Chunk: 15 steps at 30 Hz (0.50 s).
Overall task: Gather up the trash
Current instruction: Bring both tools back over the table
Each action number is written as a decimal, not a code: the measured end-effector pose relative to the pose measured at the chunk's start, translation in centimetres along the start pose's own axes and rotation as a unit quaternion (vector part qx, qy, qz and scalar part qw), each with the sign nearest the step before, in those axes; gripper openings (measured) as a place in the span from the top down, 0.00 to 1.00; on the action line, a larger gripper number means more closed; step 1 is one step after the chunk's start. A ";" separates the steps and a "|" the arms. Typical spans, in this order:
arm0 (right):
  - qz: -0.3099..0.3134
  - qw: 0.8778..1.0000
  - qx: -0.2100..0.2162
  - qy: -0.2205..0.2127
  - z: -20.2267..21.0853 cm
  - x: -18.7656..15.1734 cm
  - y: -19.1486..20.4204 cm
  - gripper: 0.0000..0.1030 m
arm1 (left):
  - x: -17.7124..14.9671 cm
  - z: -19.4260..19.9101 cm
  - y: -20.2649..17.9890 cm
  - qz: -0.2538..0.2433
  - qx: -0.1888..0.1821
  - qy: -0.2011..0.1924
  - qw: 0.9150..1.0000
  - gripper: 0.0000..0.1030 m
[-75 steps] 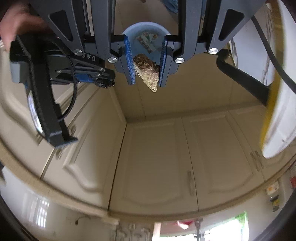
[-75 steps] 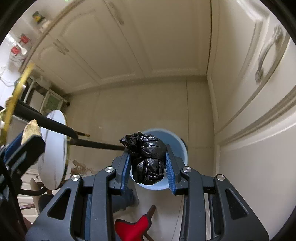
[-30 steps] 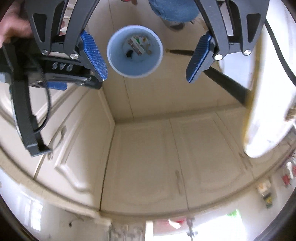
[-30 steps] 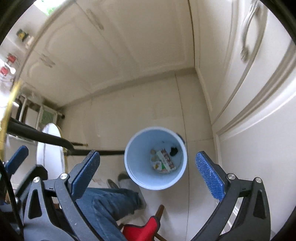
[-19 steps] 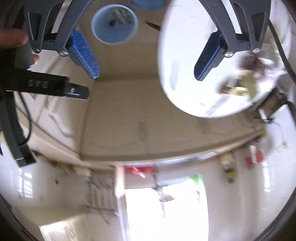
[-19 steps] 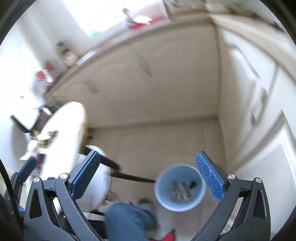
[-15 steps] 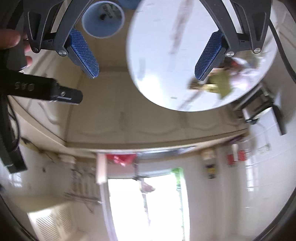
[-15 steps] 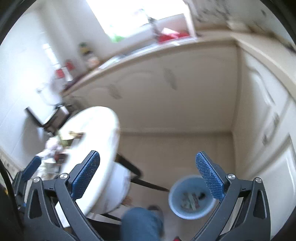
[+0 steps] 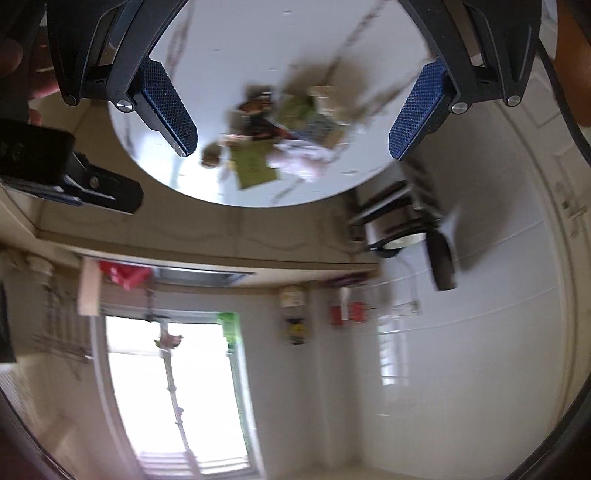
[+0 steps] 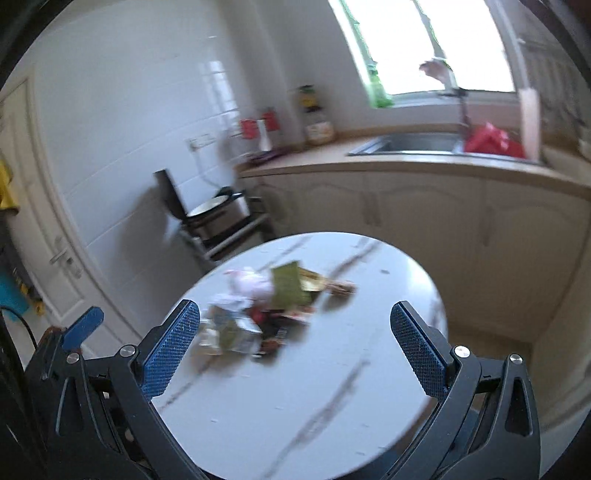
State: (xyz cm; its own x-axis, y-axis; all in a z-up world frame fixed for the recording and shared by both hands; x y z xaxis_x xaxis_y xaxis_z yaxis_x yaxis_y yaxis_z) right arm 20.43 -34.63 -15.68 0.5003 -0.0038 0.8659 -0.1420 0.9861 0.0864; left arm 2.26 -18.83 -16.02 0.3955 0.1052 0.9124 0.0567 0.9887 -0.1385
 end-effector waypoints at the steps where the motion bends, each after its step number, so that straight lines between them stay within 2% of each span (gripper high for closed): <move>1: 0.011 1.000 0.008 -0.004 -0.3 0.6 1.5 0.00 | 0.2 0.3 0.2 0.005 0.007 -0.002 1.000 0.00; 5: 0.035 0.999 0.021 -0.014 -0.4 1.4 4.5 0.00 | 1.0 1.5 1.6 0.025 0.031 -0.010 0.999 0.00; 9: 0.059 0.998 0.011 -0.024 -0.3 2.3 6.2 0.00 | 1.1 2.5 1.9 0.039 0.045 -0.013 0.998 0.00; 15: 0.086 0.996 -0.013 -0.037 0.8 3.5 7.7 0.00 | 3.1 3.0 3.3 0.051 0.057 -0.023 0.997 0.00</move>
State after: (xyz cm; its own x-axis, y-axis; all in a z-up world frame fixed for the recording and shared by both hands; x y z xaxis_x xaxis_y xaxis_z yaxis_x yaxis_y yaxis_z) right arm 20.40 -27.18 -11.62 0.4058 0.1537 0.9010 -0.1981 0.9771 -0.0774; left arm 0.92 -14.96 -12.53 0.3512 0.2086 0.9128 -0.0866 0.9779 -0.1902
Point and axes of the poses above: each gripper's, at about its wrist camera, not at the fingertips, and z roughly against the way its jaws point, y to its left, x to its top, the point moved 7 cm from there along -z, roughly the way its jaws point, and after that the axes turned 14 degrees about z, right-handed, at the moved point
